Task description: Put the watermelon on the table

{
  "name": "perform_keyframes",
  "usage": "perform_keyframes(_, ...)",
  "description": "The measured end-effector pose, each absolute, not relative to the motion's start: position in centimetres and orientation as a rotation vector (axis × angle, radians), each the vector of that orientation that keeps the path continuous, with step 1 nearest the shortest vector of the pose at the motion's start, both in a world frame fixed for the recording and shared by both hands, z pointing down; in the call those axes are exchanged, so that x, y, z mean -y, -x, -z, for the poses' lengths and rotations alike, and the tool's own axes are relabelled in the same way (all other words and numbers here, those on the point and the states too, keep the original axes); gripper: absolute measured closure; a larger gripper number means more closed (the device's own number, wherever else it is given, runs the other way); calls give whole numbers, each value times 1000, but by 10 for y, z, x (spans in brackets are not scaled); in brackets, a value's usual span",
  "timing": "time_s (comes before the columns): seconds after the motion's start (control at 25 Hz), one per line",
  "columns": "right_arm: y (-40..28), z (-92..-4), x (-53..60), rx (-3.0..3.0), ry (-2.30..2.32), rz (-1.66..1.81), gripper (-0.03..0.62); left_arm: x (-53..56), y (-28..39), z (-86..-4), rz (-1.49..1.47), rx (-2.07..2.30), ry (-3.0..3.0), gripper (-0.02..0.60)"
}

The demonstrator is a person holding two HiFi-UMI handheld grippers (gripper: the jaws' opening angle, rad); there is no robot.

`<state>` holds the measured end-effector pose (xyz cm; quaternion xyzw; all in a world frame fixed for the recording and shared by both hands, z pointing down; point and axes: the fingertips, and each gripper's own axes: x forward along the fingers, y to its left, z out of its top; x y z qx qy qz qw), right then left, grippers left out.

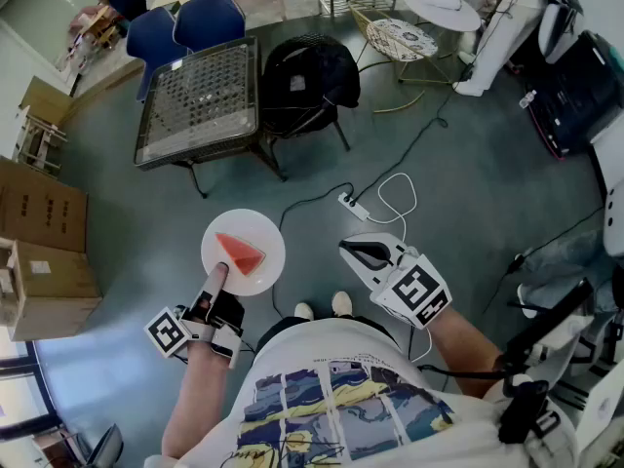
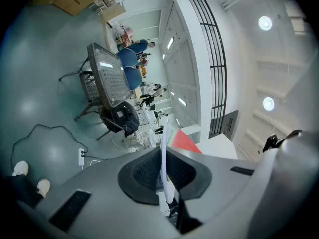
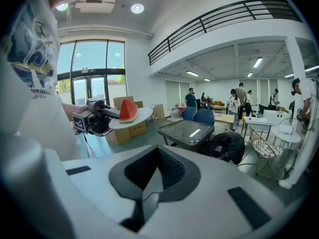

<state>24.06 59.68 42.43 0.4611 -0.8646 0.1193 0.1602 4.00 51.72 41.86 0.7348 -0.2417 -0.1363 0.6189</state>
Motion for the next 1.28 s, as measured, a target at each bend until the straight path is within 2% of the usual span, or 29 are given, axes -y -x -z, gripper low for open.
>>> perform_keyframes(0.96, -207, -416, -604, 2510, -1158, -254, 582, -538, -12, -410, 407, 634, -1681, 555)
perform_keyframes(1.28, -152, -416, -509, 2485, -1138, -201, 519, -455, 48, -431, 422, 677, -1658, 555)
